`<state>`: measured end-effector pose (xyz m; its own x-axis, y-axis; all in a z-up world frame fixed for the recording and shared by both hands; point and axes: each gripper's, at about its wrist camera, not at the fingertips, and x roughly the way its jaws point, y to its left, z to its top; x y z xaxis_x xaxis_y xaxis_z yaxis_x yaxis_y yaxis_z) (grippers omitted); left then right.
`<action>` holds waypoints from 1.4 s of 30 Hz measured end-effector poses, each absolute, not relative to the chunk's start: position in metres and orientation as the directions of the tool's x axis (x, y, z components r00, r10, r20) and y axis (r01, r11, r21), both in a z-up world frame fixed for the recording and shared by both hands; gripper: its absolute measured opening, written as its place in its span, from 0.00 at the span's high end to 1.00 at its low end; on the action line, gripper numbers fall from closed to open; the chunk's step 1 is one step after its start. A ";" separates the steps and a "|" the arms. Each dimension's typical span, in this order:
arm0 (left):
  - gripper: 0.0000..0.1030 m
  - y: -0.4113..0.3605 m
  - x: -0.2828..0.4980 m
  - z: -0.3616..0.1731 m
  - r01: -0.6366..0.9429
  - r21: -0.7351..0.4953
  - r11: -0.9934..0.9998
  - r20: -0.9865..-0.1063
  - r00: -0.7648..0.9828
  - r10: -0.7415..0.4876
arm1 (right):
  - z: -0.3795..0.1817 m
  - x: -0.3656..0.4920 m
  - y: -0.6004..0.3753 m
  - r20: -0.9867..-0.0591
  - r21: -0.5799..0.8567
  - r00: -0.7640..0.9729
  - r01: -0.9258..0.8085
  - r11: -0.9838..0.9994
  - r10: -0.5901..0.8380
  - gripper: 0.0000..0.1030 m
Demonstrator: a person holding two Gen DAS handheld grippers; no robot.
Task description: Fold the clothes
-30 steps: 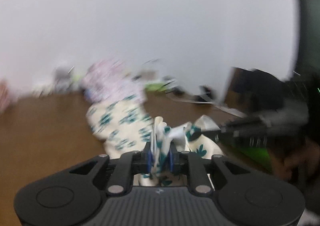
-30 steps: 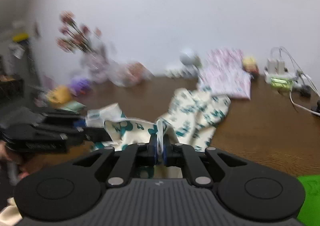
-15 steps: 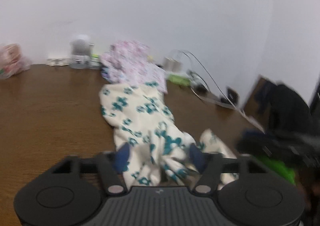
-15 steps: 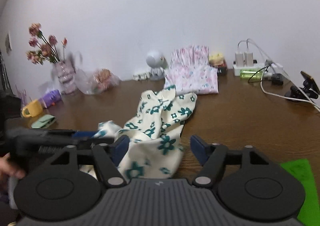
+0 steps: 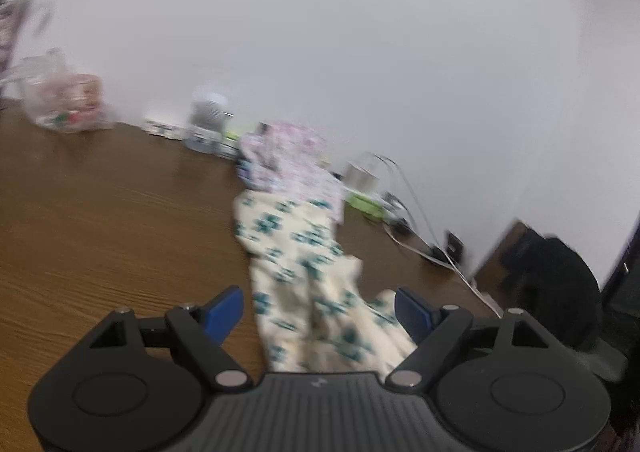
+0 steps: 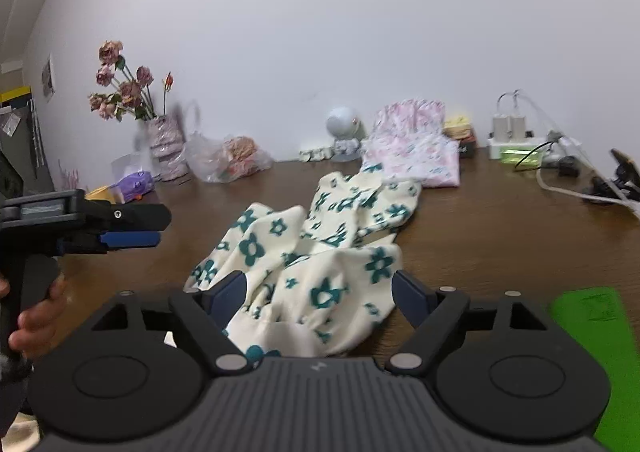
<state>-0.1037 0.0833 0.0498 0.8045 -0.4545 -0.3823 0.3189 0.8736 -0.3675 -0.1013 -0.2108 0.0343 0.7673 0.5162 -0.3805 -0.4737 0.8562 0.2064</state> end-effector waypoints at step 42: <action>0.21 0.090 -0.077 0.018 0.203 -0.603 0.772 -0.445 0.717 -0.536 | 0.010 -0.061 -0.242 -0.437 0.553 0.653 -0.348 0.757 0.619 0.38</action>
<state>-0.0768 0.0896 0.0177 0.7174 -0.5359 -0.4451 0.2025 0.7718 -0.6028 -0.0606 -0.2424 0.0100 0.6528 0.6188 -0.4369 -0.3477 0.7572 0.5530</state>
